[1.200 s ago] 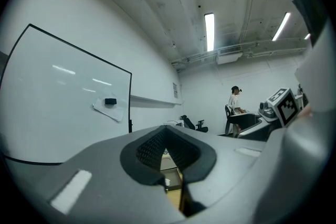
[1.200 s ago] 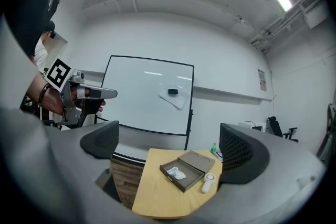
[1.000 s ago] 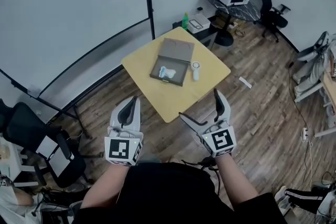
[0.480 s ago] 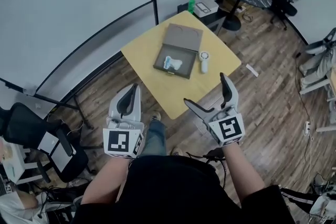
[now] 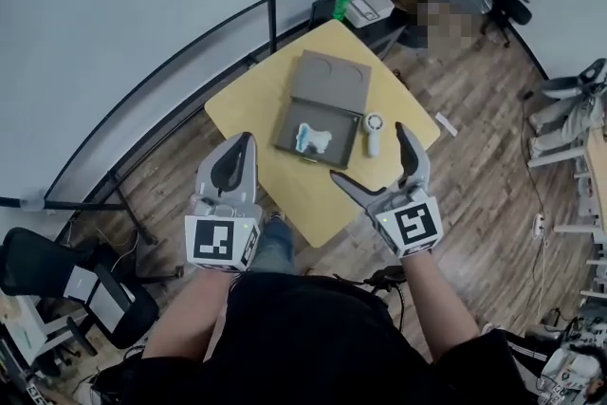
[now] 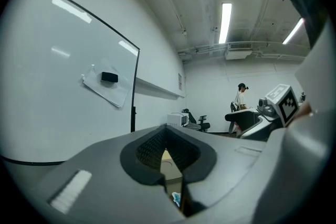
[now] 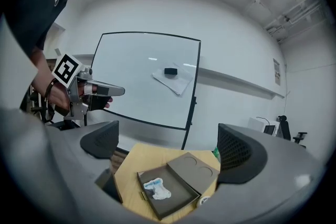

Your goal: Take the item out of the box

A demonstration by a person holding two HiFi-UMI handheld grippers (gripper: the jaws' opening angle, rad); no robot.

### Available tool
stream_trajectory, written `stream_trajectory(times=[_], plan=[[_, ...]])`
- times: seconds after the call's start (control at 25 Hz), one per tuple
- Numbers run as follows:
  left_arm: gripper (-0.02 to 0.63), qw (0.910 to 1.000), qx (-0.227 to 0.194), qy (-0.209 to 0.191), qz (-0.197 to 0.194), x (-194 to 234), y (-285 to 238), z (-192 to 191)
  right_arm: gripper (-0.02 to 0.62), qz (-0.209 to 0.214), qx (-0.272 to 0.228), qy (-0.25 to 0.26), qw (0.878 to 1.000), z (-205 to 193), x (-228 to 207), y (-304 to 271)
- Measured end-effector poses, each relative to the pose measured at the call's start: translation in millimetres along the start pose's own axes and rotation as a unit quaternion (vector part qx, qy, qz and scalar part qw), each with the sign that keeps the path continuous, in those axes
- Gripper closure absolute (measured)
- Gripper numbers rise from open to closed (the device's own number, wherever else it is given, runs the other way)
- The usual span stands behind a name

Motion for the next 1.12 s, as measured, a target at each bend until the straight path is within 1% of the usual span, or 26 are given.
stream_trajectory(times=[0.16,0.32,0.56,0.72,0.88,1.0,1.12], plan=[[0.606,0.9999,-0.002,0.008,-0.013,29.5,-40.1,6.6,-0.002,-0.007,0.023,0.000,1.000,6.3,-19.0,-40.9],[0.606,0.9995,-0.007,0.016,-0.027,56.5,-73.8,9.3,-0.002,-0.005,0.046,0.008,0.999,8.8,-31.7,-77.5],[0.605,0.9983,-0.006,0.023,-0.054,74.1,-119.6,6.0,0.000,0.010,0.085,0.013,0.996,1.9,-48.2,-120.0],[0.606,0.9983,-0.006,0.029,-0.050,75.9,-132.3,2.9,0.002,0.047,0.111,0.026,0.992,-10.0,-48.2,-136.1],[0.606,0.9990,-0.011,0.023,-0.036,75.1,-141.1,3.4,0.003,0.088,0.128,0.044,0.987,-21.2,-54.9,-151.9],[0.606,0.9995,-0.009,0.024,-0.019,76.6,-142.4,2.5,0.005,0.129,0.160,0.058,0.977,-35.0,-54.4,-164.8],[0.606,0.9996,-0.004,0.027,-0.004,78.8,-146.0,1.0,0.008,0.174,0.200,0.075,0.961,-48.6,-52.3,-179.8]])
Point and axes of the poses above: the fingertips, and each gripper's own axes: y backward along the fingers, x to its left, z out of its top, the point moved 4 cm from there along y, backward along the fingers, and after that the axes turned 4 degrees about y, right-handed, at the moved point
